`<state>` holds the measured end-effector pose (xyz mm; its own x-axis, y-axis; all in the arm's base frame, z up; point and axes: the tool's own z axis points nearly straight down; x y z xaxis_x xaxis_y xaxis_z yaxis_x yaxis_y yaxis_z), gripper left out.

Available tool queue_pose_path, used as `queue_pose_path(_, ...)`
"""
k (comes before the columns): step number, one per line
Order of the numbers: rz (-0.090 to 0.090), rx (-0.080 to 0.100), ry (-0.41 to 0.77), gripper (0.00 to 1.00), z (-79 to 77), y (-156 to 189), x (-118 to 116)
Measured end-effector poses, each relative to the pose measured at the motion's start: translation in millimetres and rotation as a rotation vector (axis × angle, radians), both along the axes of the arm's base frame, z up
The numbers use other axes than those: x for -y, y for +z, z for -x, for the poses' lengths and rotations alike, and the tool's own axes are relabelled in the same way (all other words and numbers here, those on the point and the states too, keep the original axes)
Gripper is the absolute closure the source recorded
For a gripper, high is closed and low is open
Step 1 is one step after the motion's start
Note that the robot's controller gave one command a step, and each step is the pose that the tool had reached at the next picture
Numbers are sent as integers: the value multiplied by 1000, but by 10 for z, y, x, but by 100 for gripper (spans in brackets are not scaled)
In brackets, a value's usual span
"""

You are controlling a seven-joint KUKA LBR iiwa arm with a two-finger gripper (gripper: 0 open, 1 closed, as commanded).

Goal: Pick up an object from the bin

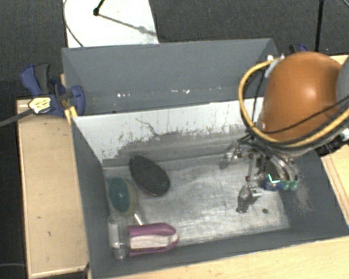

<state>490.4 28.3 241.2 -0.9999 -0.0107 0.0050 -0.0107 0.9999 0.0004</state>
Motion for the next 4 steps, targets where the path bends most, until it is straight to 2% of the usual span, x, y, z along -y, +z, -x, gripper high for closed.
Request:
queue_pose_path(1,-4,10,-4,0,-580,-174,-708)
queue_pose_path(2,-1,2,230,0,-948,-1574,-1080)
queue_pose_path(3,-3,11,490,0,-780,-1701,-1889)
queue_pose_path(4,-1,11,482,100,-791,-1696,-1859)
